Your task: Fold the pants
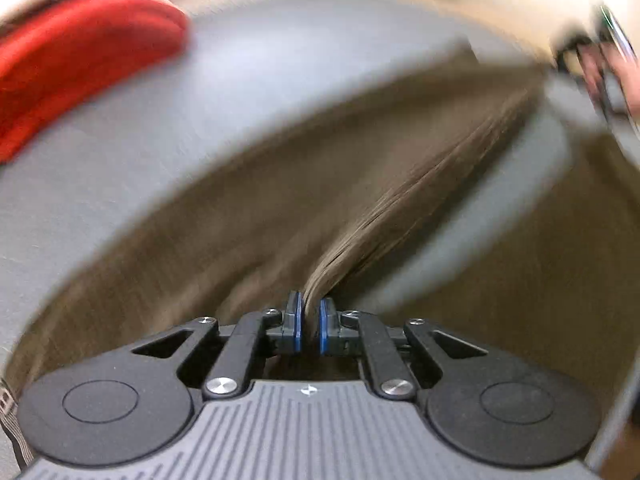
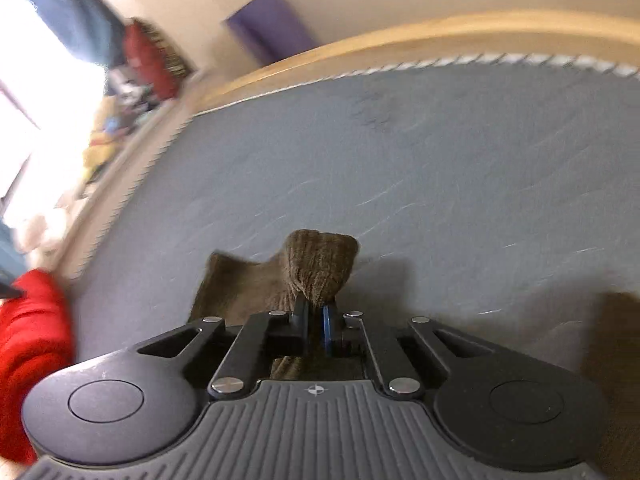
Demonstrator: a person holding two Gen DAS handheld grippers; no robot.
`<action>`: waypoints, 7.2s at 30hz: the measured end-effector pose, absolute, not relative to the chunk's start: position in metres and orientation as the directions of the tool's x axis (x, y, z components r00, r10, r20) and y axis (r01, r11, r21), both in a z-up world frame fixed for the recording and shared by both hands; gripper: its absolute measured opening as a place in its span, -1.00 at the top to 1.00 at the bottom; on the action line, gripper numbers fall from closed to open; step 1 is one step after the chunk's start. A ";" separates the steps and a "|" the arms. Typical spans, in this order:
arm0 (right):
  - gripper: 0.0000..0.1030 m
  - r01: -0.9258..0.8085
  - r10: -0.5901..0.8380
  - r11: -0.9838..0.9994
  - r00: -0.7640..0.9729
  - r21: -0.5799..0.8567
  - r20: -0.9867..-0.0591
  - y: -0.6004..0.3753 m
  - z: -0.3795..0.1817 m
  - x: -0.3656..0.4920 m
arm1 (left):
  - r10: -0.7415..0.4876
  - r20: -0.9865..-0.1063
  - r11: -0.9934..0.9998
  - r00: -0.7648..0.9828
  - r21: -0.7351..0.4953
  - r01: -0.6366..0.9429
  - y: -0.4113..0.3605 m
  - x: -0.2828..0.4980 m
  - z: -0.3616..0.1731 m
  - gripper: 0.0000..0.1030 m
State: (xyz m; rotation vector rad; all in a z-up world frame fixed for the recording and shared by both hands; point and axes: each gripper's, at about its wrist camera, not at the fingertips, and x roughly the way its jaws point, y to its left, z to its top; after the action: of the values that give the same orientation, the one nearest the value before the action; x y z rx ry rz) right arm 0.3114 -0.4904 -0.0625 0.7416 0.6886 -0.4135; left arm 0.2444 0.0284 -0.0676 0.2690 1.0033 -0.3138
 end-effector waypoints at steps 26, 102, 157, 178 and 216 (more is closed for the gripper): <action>0.34 0.161 0.058 0.907 0.868 0.389 -0.494 -0.350 0.097 0.208 | -0.103 -0.745 0.991 0.659 -0.131 0.007 0.172 0.112 -0.042 0.28; 0.35 -0.749 0.575 0.661 0.468 0.044 -0.671 -0.027 0.061 -0.028 | -0.022 -0.667 0.998 0.745 -0.055 -0.020 0.217 -0.017 0.026 -0.55; -0.10 -0.174 0.149 0.985 0.822 0.006 -0.549 -0.293 0.115 0.109 | 0.009 -0.693 0.987 0.721 -0.110 -0.118 0.249 0.156 0.009 0.18; 0.01 -0.203 0.190 0.978 0.762 0.049 -0.619 -0.297 0.106 0.134 | 0.051 -0.857 0.992 0.512 -0.014 -0.122 0.306 0.302 -0.079 -0.70; 0.79 0.002 0.159 0.974 0.706 0.226 -0.690 -0.281 0.094 0.130 | -0.099 -0.695 0.930 0.712 -0.318 -0.182 0.207 0.022 -0.015 -0.48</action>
State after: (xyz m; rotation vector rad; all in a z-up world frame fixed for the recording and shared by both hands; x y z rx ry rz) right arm 0.1296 -0.2814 0.0937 0.2165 0.7834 0.0882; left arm 0.0219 0.2071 -0.0145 -0.3824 0.7825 0.0470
